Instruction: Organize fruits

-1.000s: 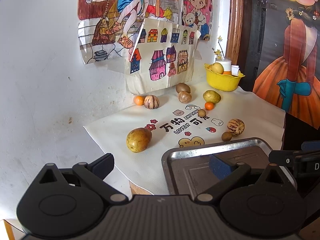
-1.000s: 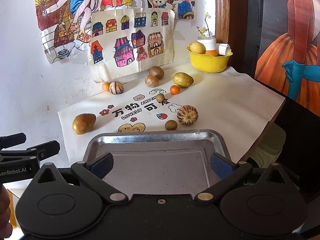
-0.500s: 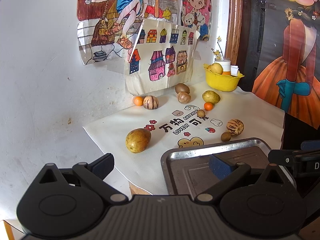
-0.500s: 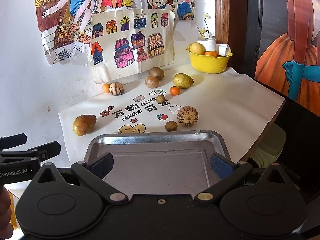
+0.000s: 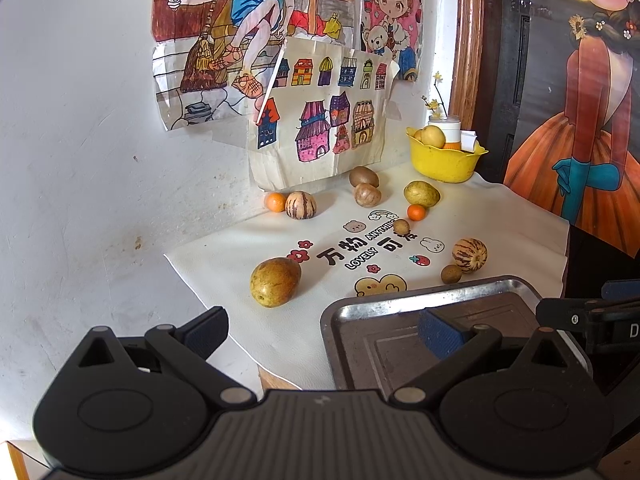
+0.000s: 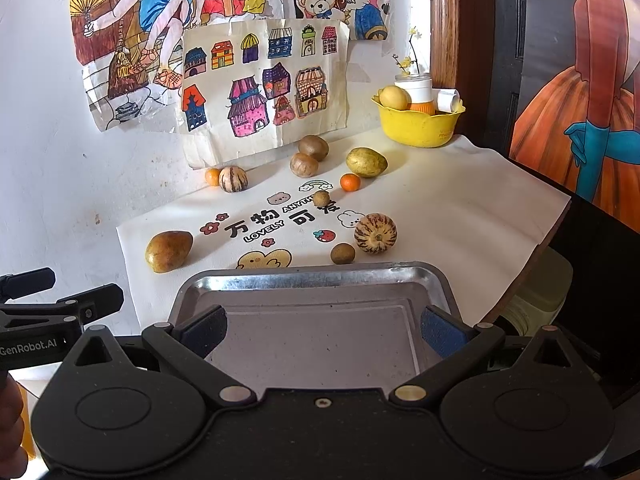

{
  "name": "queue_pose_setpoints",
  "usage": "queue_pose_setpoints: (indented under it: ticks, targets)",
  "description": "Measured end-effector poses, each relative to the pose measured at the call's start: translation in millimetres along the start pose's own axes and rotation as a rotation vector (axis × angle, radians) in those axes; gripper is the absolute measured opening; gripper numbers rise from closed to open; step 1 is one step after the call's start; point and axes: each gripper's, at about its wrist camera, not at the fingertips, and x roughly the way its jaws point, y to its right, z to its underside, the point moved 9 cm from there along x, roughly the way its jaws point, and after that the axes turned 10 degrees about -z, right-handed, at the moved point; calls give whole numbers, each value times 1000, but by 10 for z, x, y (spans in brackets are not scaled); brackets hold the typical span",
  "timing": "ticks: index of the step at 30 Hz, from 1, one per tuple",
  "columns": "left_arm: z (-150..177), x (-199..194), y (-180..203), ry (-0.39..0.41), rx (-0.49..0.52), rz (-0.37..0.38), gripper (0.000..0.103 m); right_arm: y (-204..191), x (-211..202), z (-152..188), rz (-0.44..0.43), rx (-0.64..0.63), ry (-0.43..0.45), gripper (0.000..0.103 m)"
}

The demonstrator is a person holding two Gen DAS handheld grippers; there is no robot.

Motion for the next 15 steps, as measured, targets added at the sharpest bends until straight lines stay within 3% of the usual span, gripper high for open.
queue_pose_setpoints:
  ticks: [15]
  targets:
    - [-16, 68, 61, -9, 6, 3, 103, 18, 33, -8, 0, 2, -1, 103]
